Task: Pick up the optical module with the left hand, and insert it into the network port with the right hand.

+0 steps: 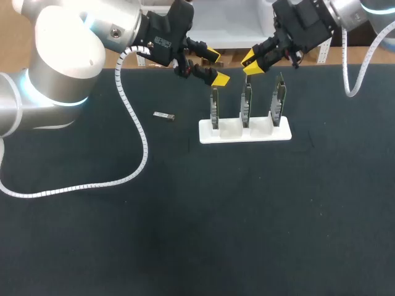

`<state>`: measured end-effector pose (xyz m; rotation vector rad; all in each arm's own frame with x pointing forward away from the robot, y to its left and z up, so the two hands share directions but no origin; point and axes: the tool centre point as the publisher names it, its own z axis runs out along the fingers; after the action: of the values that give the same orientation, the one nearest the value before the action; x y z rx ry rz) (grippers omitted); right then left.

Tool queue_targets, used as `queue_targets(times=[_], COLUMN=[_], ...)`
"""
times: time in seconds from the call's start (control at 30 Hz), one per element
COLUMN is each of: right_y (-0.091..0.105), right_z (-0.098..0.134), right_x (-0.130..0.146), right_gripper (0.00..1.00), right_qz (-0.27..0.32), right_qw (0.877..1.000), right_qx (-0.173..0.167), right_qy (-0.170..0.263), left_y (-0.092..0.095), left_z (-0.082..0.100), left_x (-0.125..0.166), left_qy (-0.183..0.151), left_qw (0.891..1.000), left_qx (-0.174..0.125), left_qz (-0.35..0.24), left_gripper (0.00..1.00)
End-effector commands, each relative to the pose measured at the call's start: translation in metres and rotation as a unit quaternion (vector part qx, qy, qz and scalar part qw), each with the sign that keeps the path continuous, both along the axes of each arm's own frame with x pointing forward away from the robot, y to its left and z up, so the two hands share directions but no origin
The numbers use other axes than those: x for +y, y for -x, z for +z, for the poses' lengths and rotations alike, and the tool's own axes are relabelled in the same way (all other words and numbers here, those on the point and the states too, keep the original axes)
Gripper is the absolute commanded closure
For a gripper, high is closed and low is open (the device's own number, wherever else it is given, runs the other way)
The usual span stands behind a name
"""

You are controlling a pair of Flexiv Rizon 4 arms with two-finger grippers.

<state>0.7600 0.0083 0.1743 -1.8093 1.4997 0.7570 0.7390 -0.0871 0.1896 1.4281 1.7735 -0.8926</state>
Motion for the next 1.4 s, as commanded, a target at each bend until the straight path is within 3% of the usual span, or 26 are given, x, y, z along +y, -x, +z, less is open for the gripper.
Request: queue_targets(times=[0.03,1.4], right_y=[0.002,-0.001], right_z=[-0.002,-0.016], right_x=[0.000,-0.003], right_gripper=[1.00,1.00], right_qz=[-0.001,-0.015], right_qw=[1.000,1.000], right_qx=[-0.002,0.008], right_qy=[0.000,-0.004], left_y=[0.000,0.000], left_z=[0.001,0.001], left_x=[-0.001,-0.001], left_qy=[-0.003,-0.003], left_qw=[1.000,1.000], left_qx=[0.001,0.001], left_qz=[0.002,0.002], left_gripper=[0.00,0.00])
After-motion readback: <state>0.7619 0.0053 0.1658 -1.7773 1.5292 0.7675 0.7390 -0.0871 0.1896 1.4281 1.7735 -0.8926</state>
